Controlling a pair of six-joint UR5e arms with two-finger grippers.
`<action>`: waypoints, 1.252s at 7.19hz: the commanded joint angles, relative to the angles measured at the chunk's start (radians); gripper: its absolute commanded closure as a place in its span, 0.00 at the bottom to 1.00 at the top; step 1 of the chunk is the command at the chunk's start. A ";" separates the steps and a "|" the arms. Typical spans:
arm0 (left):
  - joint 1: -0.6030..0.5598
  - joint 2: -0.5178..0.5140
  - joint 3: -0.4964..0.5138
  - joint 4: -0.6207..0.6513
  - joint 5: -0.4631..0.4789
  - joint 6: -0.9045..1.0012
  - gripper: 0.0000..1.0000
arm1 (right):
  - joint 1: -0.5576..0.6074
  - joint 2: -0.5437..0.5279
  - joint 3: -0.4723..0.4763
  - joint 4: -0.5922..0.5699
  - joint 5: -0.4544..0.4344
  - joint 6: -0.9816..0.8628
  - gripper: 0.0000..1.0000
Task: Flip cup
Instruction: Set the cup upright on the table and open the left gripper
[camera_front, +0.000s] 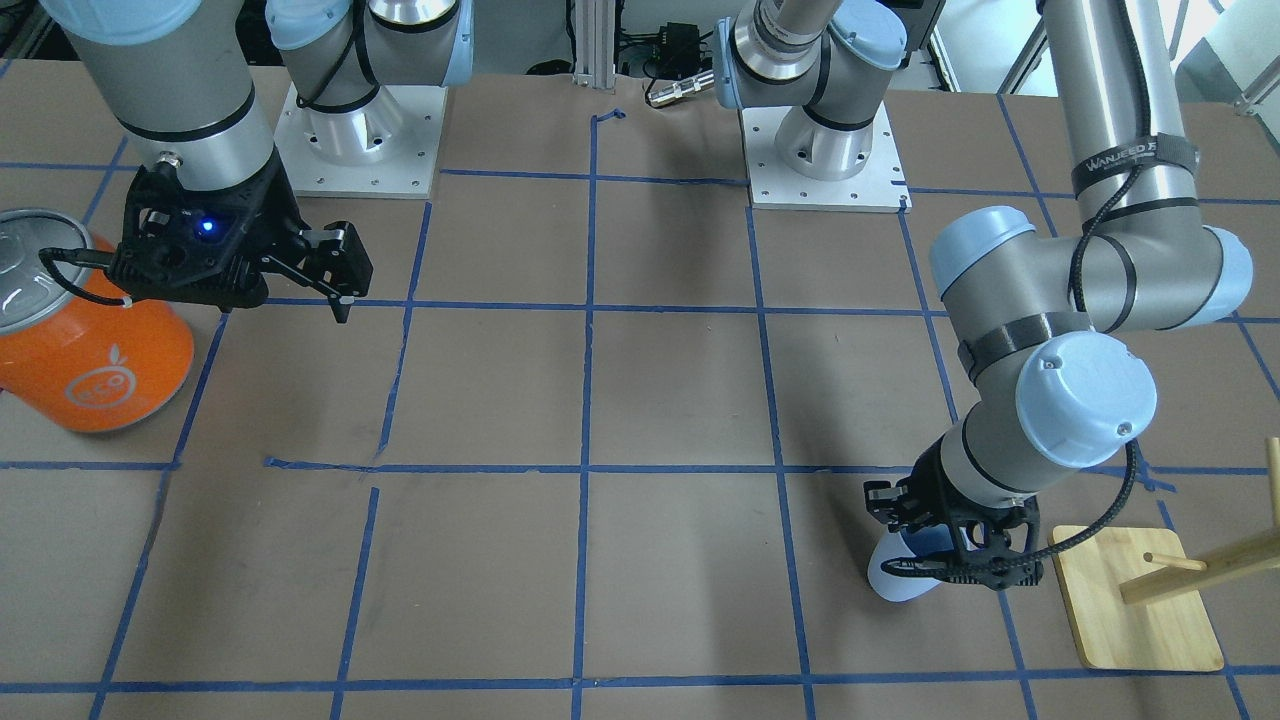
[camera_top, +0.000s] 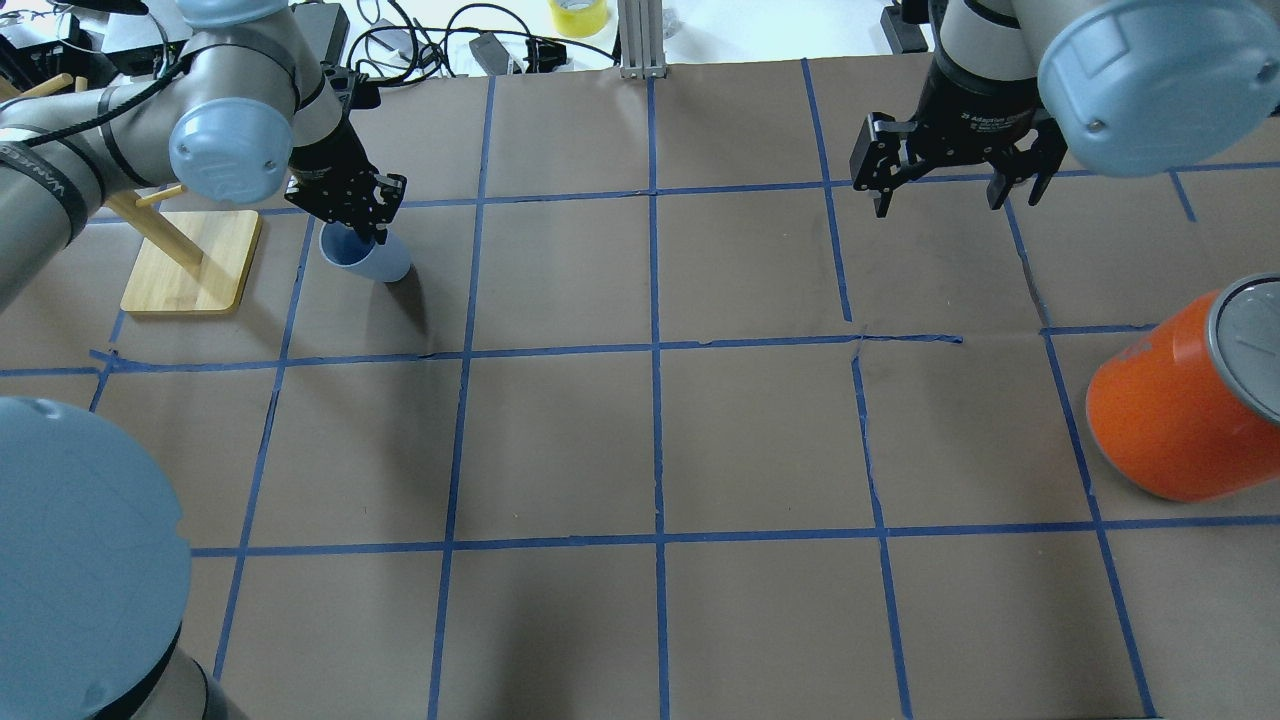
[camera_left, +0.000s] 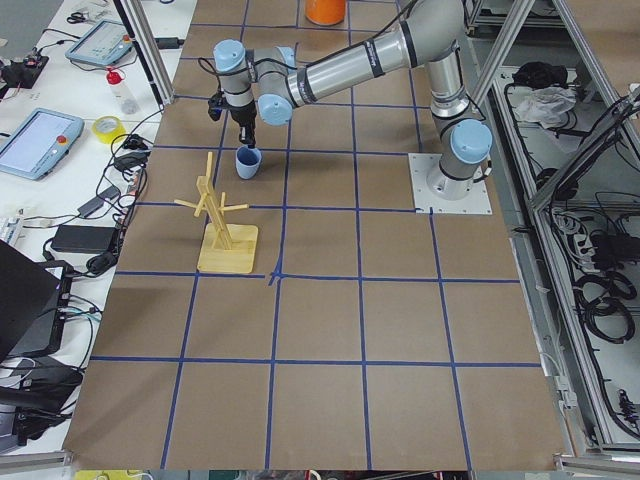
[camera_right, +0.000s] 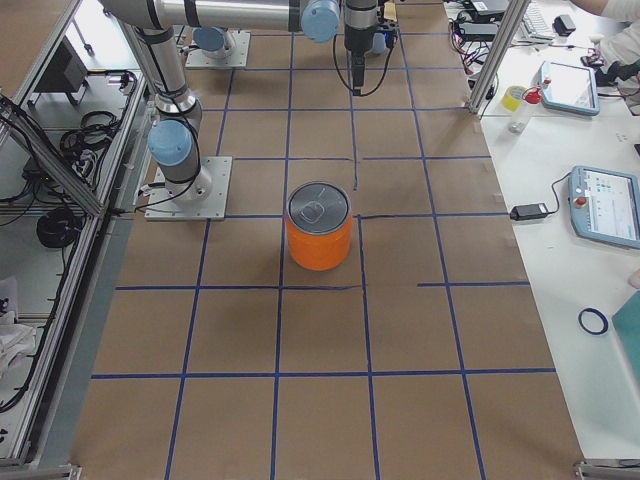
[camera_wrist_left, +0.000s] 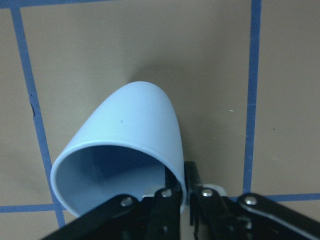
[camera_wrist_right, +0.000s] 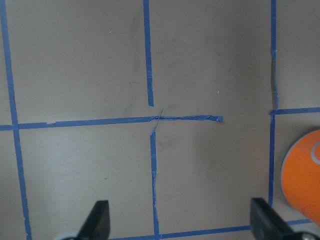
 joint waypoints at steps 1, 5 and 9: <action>-0.005 0.006 0.003 0.006 0.000 -0.004 0.04 | -0.001 0.001 0.001 -0.002 0.000 -0.003 0.00; -0.080 0.232 0.064 -0.231 0.006 -0.062 0.00 | -0.001 0.000 0.001 0.001 0.000 -0.001 0.00; -0.180 0.495 -0.079 -0.342 0.028 -0.064 0.03 | 0.002 -0.001 0.001 -0.001 -0.002 0.002 0.00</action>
